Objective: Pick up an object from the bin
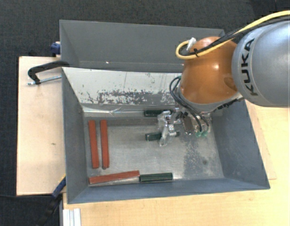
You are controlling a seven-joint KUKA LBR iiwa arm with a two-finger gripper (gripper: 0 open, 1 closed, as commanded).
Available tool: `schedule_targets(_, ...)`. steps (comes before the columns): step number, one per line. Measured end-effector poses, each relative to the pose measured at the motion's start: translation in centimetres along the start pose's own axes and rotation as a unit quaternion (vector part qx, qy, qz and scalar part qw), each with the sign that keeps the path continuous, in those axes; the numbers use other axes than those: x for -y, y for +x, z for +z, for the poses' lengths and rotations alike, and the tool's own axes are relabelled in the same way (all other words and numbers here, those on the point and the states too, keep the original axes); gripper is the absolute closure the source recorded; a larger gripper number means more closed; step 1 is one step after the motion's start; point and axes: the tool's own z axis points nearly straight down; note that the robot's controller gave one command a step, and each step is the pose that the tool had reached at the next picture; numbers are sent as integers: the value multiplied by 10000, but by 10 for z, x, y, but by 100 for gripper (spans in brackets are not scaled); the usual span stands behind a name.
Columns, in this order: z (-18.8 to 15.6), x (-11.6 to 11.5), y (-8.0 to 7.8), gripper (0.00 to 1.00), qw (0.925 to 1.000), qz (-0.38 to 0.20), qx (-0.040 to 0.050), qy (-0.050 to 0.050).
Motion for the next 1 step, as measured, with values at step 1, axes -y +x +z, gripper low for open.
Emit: schedule_targets(1,-30,1,-7,100,9999,-153,-29,-7)
